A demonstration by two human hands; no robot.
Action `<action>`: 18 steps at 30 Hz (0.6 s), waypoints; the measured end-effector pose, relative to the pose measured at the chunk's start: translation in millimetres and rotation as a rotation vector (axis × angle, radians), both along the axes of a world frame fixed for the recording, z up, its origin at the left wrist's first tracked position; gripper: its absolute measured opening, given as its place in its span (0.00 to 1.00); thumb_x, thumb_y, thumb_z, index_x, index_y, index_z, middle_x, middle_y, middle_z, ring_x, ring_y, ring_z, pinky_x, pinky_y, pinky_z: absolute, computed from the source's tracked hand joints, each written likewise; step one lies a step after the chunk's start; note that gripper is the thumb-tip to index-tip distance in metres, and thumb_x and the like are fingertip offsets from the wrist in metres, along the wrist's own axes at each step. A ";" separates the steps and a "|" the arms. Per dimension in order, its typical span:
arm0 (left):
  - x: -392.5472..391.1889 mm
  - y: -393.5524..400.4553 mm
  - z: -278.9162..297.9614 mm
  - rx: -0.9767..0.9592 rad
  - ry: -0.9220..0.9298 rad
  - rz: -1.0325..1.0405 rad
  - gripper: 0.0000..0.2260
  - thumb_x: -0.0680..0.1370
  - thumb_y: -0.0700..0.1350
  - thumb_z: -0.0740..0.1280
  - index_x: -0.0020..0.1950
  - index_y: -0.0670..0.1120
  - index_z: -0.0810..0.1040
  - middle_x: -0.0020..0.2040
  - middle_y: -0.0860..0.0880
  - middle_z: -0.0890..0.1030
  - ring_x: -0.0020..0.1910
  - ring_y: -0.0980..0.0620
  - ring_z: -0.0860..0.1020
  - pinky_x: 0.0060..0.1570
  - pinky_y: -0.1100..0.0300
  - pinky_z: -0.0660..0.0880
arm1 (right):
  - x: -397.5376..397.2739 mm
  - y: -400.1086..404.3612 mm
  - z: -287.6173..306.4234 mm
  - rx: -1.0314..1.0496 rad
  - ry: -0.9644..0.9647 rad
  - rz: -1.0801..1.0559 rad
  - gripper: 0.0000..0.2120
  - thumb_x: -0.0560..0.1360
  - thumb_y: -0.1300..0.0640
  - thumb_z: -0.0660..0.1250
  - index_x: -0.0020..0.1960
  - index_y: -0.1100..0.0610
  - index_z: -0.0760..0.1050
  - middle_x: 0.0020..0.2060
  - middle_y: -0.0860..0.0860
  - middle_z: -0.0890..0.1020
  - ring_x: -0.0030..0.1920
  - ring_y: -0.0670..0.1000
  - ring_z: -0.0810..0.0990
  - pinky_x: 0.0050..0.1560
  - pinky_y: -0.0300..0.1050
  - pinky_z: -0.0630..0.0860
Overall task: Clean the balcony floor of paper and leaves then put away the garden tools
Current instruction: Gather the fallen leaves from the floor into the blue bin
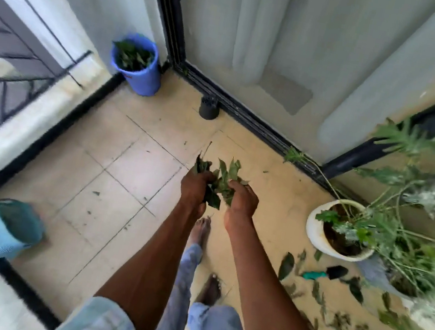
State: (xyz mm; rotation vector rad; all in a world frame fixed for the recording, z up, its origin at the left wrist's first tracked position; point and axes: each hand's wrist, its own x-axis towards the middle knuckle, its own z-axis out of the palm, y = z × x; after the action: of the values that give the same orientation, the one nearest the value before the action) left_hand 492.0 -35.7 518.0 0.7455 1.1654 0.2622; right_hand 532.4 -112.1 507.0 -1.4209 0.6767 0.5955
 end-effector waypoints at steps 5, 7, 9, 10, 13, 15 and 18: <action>-60.1 -16.8 101.3 0.114 0.022 -0.044 0.12 0.70 0.32 0.64 0.48 0.45 0.80 0.43 0.42 0.81 0.40 0.46 0.79 0.42 0.54 0.77 | -66.2 12.7 98.1 0.000 -0.059 0.131 0.04 0.62 0.62 0.70 0.32 0.54 0.81 0.34 0.56 0.84 0.37 0.59 0.82 0.41 0.55 0.82; -75.9 -14.9 119.2 0.131 0.002 -0.023 0.13 0.71 0.32 0.64 0.48 0.47 0.80 0.43 0.45 0.82 0.41 0.47 0.80 0.43 0.54 0.76 | -79.9 21.2 113.4 -0.037 -0.112 0.170 0.05 0.63 0.61 0.69 0.31 0.52 0.81 0.36 0.56 0.84 0.38 0.59 0.83 0.43 0.58 0.82; -98.3 -3.4 136.5 0.070 -0.051 0.025 0.10 0.73 0.35 0.64 0.49 0.46 0.80 0.44 0.44 0.83 0.44 0.45 0.80 0.44 0.54 0.76 | -100.7 34.5 141.6 -0.038 -0.141 0.254 0.08 0.67 0.60 0.69 0.33 0.49 0.81 0.42 0.56 0.84 0.41 0.57 0.83 0.45 0.56 0.82; -110.8 1.7 144.0 0.026 -0.102 0.045 0.08 0.75 0.38 0.64 0.51 0.44 0.80 0.46 0.43 0.83 0.46 0.45 0.80 0.47 0.53 0.76 | -111.1 39.9 155.7 -0.038 -0.148 0.305 0.09 0.69 0.59 0.68 0.35 0.47 0.81 0.45 0.55 0.83 0.43 0.56 0.83 0.47 0.55 0.82; -109.7 6.3 147.6 -0.071 -0.228 0.039 0.15 0.75 0.52 0.67 0.57 0.44 0.80 0.51 0.44 0.82 0.53 0.47 0.79 0.60 0.50 0.74 | -111.4 47.9 162.1 -0.017 -0.165 0.336 0.09 0.75 0.61 0.66 0.47 0.49 0.83 0.47 0.51 0.82 0.46 0.52 0.82 0.49 0.47 0.81; -113.9 30.7 152.5 -0.076 -0.239 0.095 0.18 0.76 0.60 0.66 0.53 0.46 0.81 0.49 0.46 0.82 0.51 0.48 0.79 0.63 0.51 0.71 | -114.7 69.0 170.0 0.014 -0.166 0.380 0.10 0.76 0.62 0.64 0.48 0.51 0.82 0.44 0.49 0.82 0.45 0.51 0.82 0.49 0.46 0.81; -115.2 87.0 158.2 -0.117 -0.276 0.153 0.23 0.76 0.66 0.60 0.47 0.47 0.80 0.43 0.47 0.80 0.47 0.49 0.79 0.58 0.53 0.72 | -116.1 122.0 177.5 0.072 -0.193 0.477 0.10 0.74 0.62 0.63 0.43 0.52 0.81 0.43 0.52 0.84 0.47 0.55 0.83 0.51 0.48 0.81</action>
State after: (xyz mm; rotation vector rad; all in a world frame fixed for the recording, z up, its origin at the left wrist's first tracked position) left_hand 376.7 51.3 676.2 0.5000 0.9670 0.4073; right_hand 416.3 9.9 684.5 -1.5571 0.1563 0.8303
